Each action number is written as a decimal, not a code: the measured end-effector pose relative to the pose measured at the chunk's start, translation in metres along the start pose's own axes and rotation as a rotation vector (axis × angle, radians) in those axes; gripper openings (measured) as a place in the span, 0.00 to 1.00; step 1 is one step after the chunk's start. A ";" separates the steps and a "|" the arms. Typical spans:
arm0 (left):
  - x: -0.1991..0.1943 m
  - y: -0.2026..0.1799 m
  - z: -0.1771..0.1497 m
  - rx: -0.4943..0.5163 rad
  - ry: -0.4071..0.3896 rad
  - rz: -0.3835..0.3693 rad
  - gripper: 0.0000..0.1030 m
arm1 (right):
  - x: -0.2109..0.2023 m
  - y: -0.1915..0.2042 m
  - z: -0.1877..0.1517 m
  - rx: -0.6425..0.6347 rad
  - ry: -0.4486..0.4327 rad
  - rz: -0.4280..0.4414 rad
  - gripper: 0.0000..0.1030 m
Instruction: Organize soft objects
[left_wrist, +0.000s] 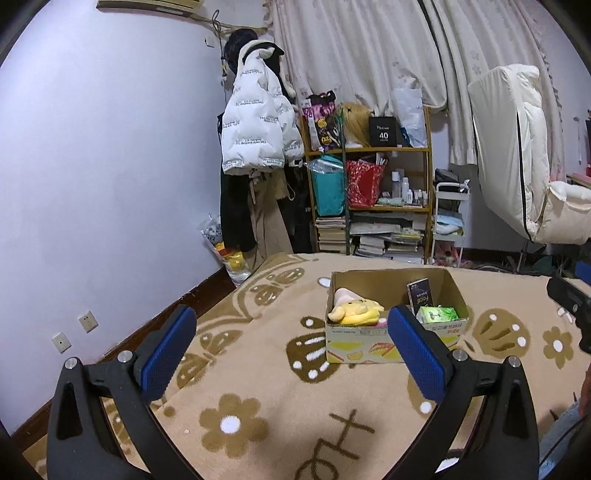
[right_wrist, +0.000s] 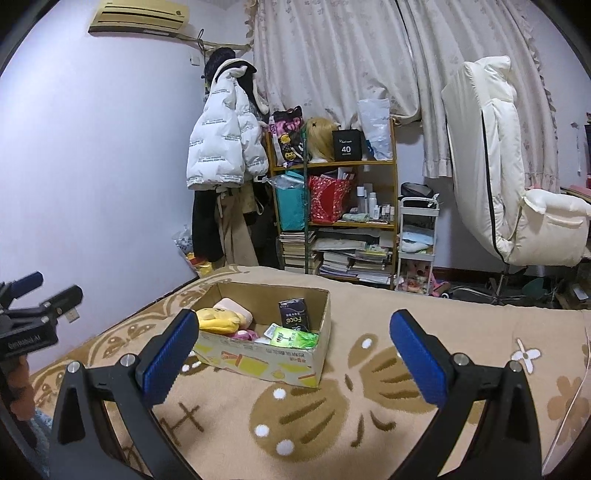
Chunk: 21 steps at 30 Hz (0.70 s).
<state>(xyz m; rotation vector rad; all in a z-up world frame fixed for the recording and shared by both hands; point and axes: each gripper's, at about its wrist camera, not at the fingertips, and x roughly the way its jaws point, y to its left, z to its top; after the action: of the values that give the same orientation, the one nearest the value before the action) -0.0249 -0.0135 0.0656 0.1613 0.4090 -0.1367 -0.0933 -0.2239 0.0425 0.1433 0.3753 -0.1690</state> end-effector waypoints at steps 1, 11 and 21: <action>-0.001 0.001 0.000 -0.006 -0.006 0.000 0.99 | -0.002 -0.001 -0.002 0.005 -0.004 -0.002 1.00; 0.004 -0.006 -0.008 0.026 0.001 0.000 0.99 | -0.003 -0.004 -0.006 0.009 0.000 -0.017 1.00; 0.013 -0.008 -0.012 0.030 0.018 0.002 0.99 | 0.007 -0.010 -0.009 0.027 0.024 -0.016 1.00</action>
<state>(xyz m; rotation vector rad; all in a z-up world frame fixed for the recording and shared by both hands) -0.0184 -0.0202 0.0488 0.1929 0.4246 -0.1392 -0.0917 -0.2326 0.0301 0.1696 0.3979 -0.1886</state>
